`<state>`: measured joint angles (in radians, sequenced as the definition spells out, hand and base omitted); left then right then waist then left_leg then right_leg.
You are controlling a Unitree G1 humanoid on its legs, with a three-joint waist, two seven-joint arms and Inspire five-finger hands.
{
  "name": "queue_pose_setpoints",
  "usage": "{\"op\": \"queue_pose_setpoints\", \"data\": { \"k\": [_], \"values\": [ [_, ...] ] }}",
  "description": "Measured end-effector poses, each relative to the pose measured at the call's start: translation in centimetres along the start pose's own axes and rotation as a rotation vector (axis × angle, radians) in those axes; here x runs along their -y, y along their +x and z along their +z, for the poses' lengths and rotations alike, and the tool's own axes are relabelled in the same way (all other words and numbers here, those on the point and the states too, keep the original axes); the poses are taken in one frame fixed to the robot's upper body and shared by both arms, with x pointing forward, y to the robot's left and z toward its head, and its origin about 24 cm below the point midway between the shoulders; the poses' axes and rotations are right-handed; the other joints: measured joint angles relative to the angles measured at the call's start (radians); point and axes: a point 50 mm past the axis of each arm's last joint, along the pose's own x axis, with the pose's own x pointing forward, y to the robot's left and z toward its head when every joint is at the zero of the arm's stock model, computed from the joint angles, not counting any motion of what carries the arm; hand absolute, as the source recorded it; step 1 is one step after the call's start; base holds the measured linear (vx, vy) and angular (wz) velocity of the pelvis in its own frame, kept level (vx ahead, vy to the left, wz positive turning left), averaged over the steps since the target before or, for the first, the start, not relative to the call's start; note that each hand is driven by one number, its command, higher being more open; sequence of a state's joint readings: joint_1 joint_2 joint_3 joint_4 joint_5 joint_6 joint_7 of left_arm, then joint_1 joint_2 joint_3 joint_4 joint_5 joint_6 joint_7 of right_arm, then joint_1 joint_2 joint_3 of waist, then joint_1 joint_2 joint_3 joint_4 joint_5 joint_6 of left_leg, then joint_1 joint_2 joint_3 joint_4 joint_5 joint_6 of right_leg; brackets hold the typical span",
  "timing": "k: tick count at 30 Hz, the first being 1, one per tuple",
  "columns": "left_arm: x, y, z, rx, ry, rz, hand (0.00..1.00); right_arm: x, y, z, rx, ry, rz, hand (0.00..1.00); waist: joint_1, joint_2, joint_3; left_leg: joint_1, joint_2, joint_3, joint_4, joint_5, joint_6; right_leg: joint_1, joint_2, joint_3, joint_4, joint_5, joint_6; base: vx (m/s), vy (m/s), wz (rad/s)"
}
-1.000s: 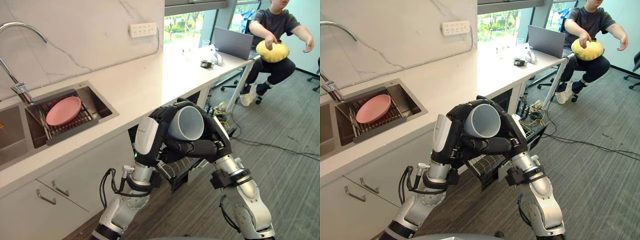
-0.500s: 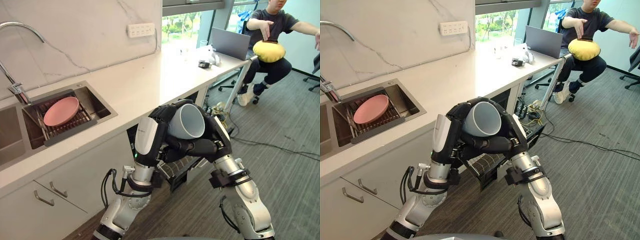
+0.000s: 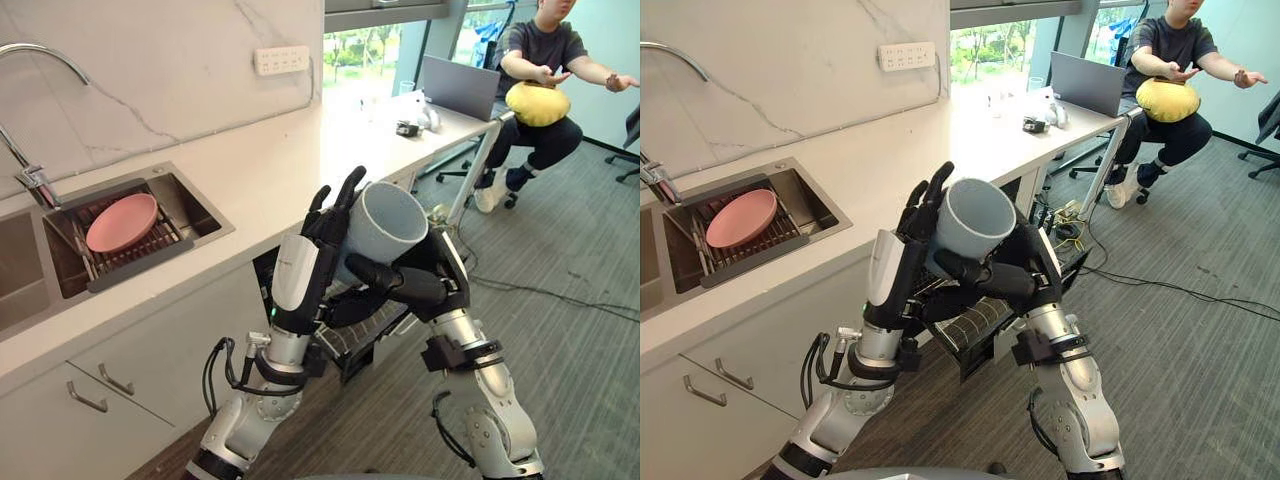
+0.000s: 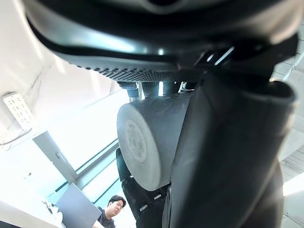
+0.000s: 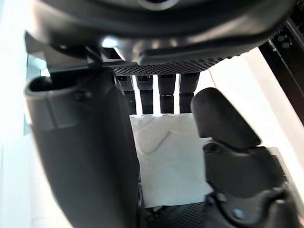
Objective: Walk over to the sink, pick up the cup, carry it to the dishwasher, place the cup inside the dishwasher, then close the dishwasher door
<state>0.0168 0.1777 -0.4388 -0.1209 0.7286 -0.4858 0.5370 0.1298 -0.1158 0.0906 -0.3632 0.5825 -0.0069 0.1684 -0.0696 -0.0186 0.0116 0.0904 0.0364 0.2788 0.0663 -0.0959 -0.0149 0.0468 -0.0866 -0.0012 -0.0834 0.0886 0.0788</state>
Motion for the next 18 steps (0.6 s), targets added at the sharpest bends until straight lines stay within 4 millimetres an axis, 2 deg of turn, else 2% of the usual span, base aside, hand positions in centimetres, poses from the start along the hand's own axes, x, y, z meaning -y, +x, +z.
{"op": "queue_pose_setpoints", "data": {
  "k": [7, 18],
  "values": [
    [0.8, -0.3, 1.2, 0.066, -0.068, -0.025, 1.0, 0.7, -0.1, -0.6, 0.009, 0.068, -0.06, 0.0, -0.001, 0.0, 0.0, 0.008, -0.006, -0.01, -0.029, 0.017, 0.004, 0.003, -0.004, -0.01, 0.0, -0.001, 0.001, -0.01, -0.009, 0.03],
    [0.7, -0.3, 1.2, 0.065, -0.067, -0.019, 1.0, 0.6, -0.1, -1.4, -0.022, 0.082, -0.051, 0.0, 0.001, -0.001, 0.001, 0.023, -0.007, -0.019, -0.066, 0.038, 0.004, 0.004, -0.004, -0.02, 0.0, -0.002, 0.002, -0.02, -0.026, 0.03]
  ]
}}
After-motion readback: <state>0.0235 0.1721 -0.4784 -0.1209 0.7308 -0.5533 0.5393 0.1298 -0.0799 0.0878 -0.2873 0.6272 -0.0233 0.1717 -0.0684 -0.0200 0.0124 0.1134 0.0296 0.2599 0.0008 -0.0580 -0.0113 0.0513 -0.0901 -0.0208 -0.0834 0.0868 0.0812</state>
